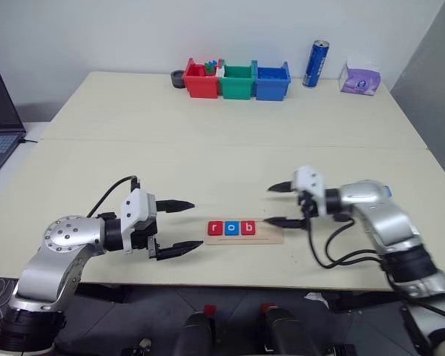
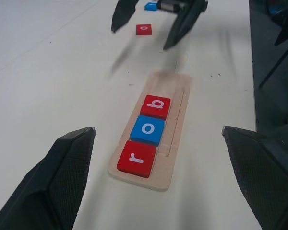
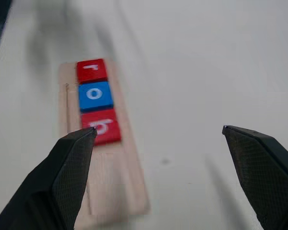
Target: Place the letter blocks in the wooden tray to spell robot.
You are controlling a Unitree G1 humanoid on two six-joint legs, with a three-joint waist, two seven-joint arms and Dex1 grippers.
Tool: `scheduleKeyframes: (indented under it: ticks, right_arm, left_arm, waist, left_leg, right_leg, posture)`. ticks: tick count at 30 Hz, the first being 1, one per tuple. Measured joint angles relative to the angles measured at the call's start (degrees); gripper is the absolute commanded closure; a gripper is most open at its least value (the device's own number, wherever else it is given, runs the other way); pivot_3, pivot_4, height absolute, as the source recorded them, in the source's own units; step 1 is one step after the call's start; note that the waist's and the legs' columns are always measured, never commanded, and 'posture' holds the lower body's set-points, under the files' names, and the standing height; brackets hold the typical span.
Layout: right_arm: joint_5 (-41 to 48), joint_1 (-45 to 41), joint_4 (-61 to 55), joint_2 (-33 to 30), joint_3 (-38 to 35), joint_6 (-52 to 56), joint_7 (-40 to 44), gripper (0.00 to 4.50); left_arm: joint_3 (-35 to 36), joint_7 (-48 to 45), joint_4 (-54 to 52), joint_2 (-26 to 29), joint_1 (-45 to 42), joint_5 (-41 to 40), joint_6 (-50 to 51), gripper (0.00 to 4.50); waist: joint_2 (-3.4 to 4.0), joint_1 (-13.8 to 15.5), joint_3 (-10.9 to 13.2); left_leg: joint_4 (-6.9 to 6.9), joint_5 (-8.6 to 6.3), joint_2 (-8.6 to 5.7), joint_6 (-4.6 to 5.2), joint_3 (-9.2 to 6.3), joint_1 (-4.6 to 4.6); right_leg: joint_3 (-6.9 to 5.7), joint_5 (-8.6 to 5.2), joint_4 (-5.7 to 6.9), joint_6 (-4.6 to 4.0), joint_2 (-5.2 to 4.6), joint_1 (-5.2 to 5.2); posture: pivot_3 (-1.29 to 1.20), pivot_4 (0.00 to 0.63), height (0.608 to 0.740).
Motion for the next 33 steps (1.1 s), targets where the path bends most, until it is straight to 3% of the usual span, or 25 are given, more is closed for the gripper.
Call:
scheduleKeyframes:
  ticks: [4, 8, 15, 32, 33]
  right_arm:
    - [0.4, 4.5, -5.8, -0.1, -6.7, 6.1, -9.8, 0.04]
    - [-2.9, 8.7, -7.9, 5.1, -12.1, 10.6, -25.2, 0.04]
    - [-6.8, 13.6, -5.3, 13.3, -14.7, 11.4, -41.2, 0.04]
    - [-1.5, 15.4, -4.4, 13.9, -16.2, 16.8, -41.6, 0.04]
    - [-1.3, 15.6, -4.6, 14.0, -16.3, 16.9, -41.7, 0.20]
  left_arm:
    - [-3.2, 3.7, -1.0, -4.1, -5.6, 0.4, 2.7, 0.00]
    - [-10.3, 8.2, 2.6, -12.3, -14.5, 4.3, 3.0, 0.00]
    - [-16.1, 10.8, 10.4, -19.8, -22.9, 9.1, 2.9, 0.00]
    - [-17.9, 8.3, 4.6, -18.0, -20.1, 8.7, 8.1, 0.00]
    - [-17.9, 8.3, 4.6, -17.9, -19.9, 8.7, 8.2, 0.00]
  waist:
    - [-0.01, -0.2, 0.0]
    - [-0.02, -0.2, 0.0]
    - [0.01, -0.8, 0.0]
    - [0.03, -0.6, 0.0]
    - [0.03, -0.5, 0.0]
  left_leg:
    - [0.01, 0.00, -0.11, 0.00, 0.05, 0.02]
    - [0.05, 0.01, -0.11, -0.01, 0.04, 0.02]
    - [-0.05, 0.01, -0.06, -0.02, 0.14, 0.02]
    - [-0.03, 0.01, -0.07, -0.01, 0.12, 0.04]
    - [-0.03, 0.01, -0.07, -0.01, 0.11, 0.04]
  right_leg:
    - [0.05, 0.00, 0.02, 0.02, 0.04, 0.01]
    - [0.07, 0.03, 0.05, 0.05, 0.09, 0.04]
    - [0.19, 0.04, 0.07, 0.04, 0.16, -0.07]
    - [0.17, 0.02, 0.04, 0.07, 0.17, -0.02]
    - [0.17, 0.00, 0.04, 0.09, 0.17, -0.01]
  posture:
    - [0.00, 0.150, 0.740]
    - [0.00, 0.150, 0.740]
    - [0.00, 0.150, 0.740]
    - [0.00, 0.150, 0.740]
    - [0.00, 0.150, 0.740]
